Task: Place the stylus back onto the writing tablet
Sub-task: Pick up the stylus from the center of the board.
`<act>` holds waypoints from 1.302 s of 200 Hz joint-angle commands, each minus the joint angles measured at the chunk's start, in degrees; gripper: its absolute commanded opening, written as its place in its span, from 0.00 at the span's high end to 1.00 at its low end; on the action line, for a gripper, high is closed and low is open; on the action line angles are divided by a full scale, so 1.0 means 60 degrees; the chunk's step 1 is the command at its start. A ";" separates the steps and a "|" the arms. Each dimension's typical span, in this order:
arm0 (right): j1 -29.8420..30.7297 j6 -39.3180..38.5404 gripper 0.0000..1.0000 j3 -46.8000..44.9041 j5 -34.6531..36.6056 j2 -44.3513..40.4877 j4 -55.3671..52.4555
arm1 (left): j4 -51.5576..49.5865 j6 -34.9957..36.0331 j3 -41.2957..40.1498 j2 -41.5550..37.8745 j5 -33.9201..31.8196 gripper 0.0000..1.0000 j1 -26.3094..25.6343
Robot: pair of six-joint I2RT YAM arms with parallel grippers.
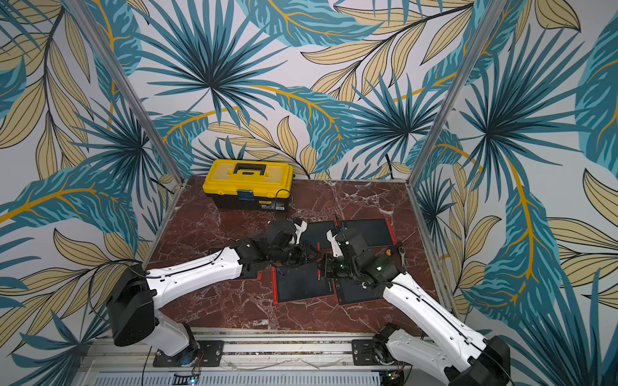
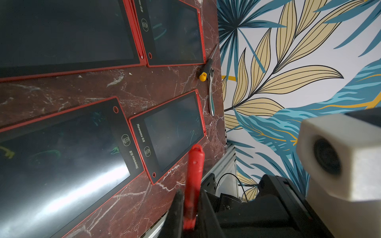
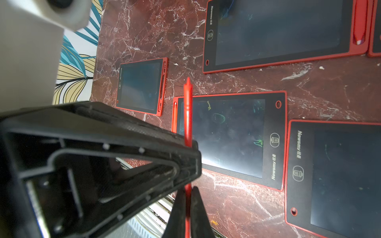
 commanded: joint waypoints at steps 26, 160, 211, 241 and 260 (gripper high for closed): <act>0.0074 0.0041 1.00 -0.0118 0.0029 0.0175 0.0079 | 0.0408 0.0192 0.0058 -0.0398 0.0030 0.81 0.0138; 0.0088 0.0103 1.00 -0.0104 -0.0075 0.0301 0.0289 | 0.0651 0.0513 -0.0114 -0.0545 0.0119 0.91 0.0153; 0.0091 0.0156 0.93 -0.0133 -0.0019 0.0160 0.0293 | 0.0652 0.0589 -0.0209 -0.0574 0.0022 0.91 0.0153; 0.0083 0.0189 0.84 -0.0129 0.0016 0.0073 0.0318 | 0.0646 0.0589 -0.0250 -0.0600 -0.0058 0.91 0.0153; 0.0086 0.0213 0.76 -0.0118 0.0005 0.0031 0.0311 | 0.0653 0.0632 -0.0293 -0.0617 -0.0108 0.91 0.0154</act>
